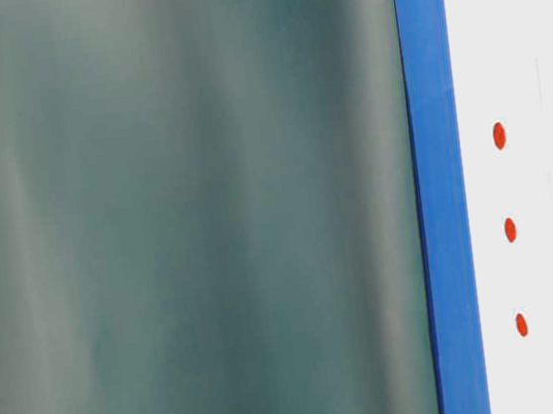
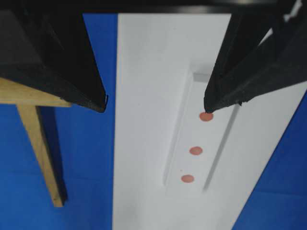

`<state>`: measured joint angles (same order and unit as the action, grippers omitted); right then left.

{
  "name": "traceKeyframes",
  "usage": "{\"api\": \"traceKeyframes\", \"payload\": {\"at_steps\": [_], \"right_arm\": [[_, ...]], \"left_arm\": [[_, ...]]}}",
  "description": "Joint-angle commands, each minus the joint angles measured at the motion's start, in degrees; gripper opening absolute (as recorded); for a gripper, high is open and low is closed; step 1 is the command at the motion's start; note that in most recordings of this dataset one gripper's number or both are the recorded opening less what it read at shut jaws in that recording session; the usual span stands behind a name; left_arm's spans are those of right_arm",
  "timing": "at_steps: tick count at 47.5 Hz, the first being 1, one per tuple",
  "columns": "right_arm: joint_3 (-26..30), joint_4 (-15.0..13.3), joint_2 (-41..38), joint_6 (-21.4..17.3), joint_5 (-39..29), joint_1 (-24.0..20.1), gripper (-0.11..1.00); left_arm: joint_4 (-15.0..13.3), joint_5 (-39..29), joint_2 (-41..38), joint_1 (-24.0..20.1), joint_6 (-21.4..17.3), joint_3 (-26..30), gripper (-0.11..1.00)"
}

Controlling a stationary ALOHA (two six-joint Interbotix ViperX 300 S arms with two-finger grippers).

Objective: Hit the mark with a hammer.

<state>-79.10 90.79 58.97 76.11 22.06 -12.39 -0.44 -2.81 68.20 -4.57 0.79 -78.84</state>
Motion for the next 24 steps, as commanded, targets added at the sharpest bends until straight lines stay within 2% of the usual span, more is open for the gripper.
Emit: {"api": "traceKeyframes", "payload": {"at_steps": [1,24], "right_arm": [[0.88,0.09,-0.26,-0.09,0.18,0.09,0.80],[0.88,0.09,0.35,-0.09,0.18,0.09,0.80]], "left_arm": [[0.18,0.26,-0.35,0.18,-0.09,0.70,0.80],[0.18,0.09,-0.35,0.18,-0.09,0.70,0.80]]}}
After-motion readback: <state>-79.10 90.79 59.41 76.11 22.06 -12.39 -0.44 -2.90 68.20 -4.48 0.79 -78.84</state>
